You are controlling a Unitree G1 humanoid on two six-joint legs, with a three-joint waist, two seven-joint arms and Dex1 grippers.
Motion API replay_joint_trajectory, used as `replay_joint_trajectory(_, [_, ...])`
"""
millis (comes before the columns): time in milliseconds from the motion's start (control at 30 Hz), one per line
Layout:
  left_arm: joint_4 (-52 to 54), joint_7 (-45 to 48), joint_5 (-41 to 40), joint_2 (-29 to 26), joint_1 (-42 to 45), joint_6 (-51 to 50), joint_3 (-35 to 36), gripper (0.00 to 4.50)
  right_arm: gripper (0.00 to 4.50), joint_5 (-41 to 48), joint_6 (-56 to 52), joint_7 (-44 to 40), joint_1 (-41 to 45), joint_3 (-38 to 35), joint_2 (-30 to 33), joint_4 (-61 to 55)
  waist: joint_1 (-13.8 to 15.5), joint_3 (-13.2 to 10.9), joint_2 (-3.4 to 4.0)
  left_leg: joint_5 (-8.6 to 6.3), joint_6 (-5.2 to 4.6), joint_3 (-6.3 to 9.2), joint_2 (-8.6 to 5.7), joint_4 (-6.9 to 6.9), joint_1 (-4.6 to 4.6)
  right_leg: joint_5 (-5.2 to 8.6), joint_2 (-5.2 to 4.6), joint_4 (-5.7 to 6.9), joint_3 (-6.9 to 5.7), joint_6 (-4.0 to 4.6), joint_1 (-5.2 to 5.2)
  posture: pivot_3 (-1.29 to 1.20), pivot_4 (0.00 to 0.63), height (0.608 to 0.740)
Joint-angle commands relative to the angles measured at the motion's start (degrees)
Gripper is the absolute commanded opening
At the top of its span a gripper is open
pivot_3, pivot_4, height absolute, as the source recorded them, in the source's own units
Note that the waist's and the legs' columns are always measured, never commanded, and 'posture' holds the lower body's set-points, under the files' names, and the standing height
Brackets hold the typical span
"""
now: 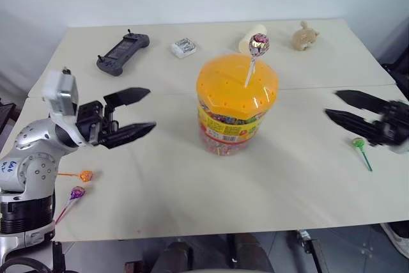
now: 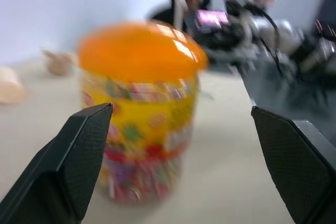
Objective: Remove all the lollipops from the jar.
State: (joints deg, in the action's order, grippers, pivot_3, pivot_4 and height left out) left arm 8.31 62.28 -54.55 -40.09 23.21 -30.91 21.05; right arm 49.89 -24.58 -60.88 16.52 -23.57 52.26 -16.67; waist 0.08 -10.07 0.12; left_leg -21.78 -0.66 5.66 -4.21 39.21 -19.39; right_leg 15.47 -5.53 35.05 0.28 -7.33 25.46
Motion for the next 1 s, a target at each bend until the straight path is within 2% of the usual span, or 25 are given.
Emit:
replay_joint_trajectory(33, [2.3,-2.2,-3.7,0.6,-0.8,-1.6,2.8,4.5,2.47,2.7,-2.3,3.5,6.5,4.3,-2.9,-3.4,0.3,0.0,-0.01,0.0,0.0,0.04,-0.04,0.0,-0.03,0.0,-0.04,-0.02,0.0,0.0,0.0,0.0,0.15,0.74])
replay_joint_trajectory(233, [3.3,-1.9,-3.3,0.8,-3.0,-1.5,3.1,4.5,2.47,0.0,-5.6,9.2,18.5,13.5,-9.4,-2.9,0.8,0.0,-0.03,0.0,-0.03,0.11,-0.1,0.02,-0.13,0.0,-0.08,-0.03,-0.13,0.01,0.04,0.0,0.15,0.74])
replay_joint_trajectory(433, [2.9,-1.6,-2.8,0.4,-3.5,-0.9,3.4,4.5,2.47,-4.9,-6.5,11.4,22.8,19.1,-12.9,-0.7,0.7,0.0,-0.03,0.0,-0.03,0.11,-0.11,0.02,-0.17,0.0,-0.07,0.02,-0.2,0.01,0.06,0.0,0.15,0.74])
replay_joint_trajectory(467, [3.0,-1.6,-2.8,0.4,-3.6,-0.8,3.5,4.5,2.3,-5.4,-6.5,12.0,23.3,19.1,-13.5,-0.4,0.7,0.0,-0.03,0.0,-0.03,0.11,-0.11,0.03,-0.17,0.0,-0.08,0.02,-0.2,0.01,0.06,0.0,0.15,0.74])
replay_joint_trajectory(533, [3.4,-1.6,-3.1,0.2,-4.0,-0.9,3.9,4.5,1.87,-5.1,-6.7,11.7,23.9,18.6,-14.2,-0.1,0.6,0.0,-0.03,0.0,-0.03,0.11,-0.1,0.03,-0.16,0.0,-0.06,0.02,-0.22,0.01,0.06,0.0,0.15,0.74])
replay_joint_trajectory(667, [3.9,-1.5,-3.1,0.2,-4.4,-0.9,4.2,4.5,0.53,-4.8,-6.3,10.8,23.6,17.2,-14.5,0.1,0.5,0.0,-0.03,0.0,-0.02,0.1,-0.1,0.04,-0.15,0.0,-0.05,0.06,-0.21,0.01,0.06,0.0,0.15,0.74])
replay_joint_trajectory(733, [3.8,-1.1,-2.9,0.2,-4.1,-0.7,3.9,4.5,0.05,-3.7,-5.3,10.4,24.0,15.4,-15.3,1.1,0.5,0.0,-0.03,0.0,-0.03,0.1,-0.1,0.05,-0.15,0.0,-0.06,0.05,-0.21,0.02,0.06,0.0,0.15,0.74])
replay_joint_trajectory(867, [3.0,0.4,-2.2,0.1,-2.8,-0.3,2.7,4.5,0.05,1.9,-4.8,10.7,27.1,9.2,-17.2,4.2,0.3,0.0,-0.03,0.0,-0.03,0.09,-0.11,0.1,-0.16,0.0,-0.07,0.06,-0.2,0.02,0.06,0.0,0.15,0.74])
replay_joint_trajectory(933, [2.7,1.6,-1.6,-0.2,-2.1,-0.1,1.7,4.5,0.05,5.4,-6.6,12.2,28.5,5.5,-16.2,5.3,0.3,0.0,-0.03,0.0,-0.03,0.1,-0.11,0.09,-0.17,0.0,-0.06,0.08,-0.21,0.02,0.06,0.0,0.15,0.74])
replay_joint_trajectory(1000, [2.6,3.9,1.0,-1.2,-2.0,1.1,-0.2,4.5,0.05,8.1,-9.9,14.6,28.5,0.4,-12.7,7.7,0.3,0.0,-0.03,0.0,-0.03,0.13,-0.11,0.05,-0.18,0.0,-0.06,0.17,-0.22,0.02,0.06,0.0,0.15,0.74])
